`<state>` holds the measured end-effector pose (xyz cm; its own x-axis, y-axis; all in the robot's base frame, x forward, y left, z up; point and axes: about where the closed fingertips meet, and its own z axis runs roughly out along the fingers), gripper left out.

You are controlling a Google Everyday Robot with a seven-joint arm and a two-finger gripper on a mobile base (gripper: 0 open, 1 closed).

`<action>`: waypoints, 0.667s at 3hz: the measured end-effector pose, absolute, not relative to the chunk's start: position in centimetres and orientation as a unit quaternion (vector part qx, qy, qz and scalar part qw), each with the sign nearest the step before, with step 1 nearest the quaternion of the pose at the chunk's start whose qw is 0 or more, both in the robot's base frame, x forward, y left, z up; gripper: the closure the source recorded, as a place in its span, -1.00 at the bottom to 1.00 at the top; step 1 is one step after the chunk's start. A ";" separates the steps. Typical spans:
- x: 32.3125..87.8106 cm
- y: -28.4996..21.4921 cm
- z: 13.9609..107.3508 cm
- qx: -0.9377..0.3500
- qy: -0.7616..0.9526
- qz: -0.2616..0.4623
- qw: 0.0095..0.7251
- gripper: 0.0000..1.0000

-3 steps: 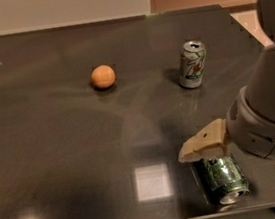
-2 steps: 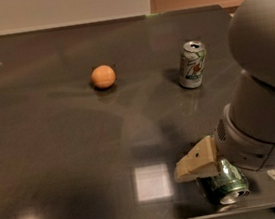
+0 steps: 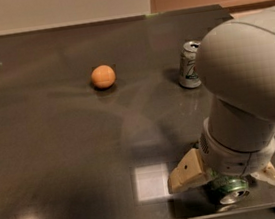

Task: Place green can upright

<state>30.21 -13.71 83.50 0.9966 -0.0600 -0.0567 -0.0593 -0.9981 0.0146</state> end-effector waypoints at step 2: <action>31.9 -13.9 83.2 0.999 -0.020 -0.022 0.040 -0.29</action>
Offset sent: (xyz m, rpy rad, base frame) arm 0.0254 -0.0054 -0.0032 -0.1171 -0.0070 0.0355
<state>31.91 -13.90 83.15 0.9983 -0.0407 -0.0415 -0.0373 -0.9961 0.0800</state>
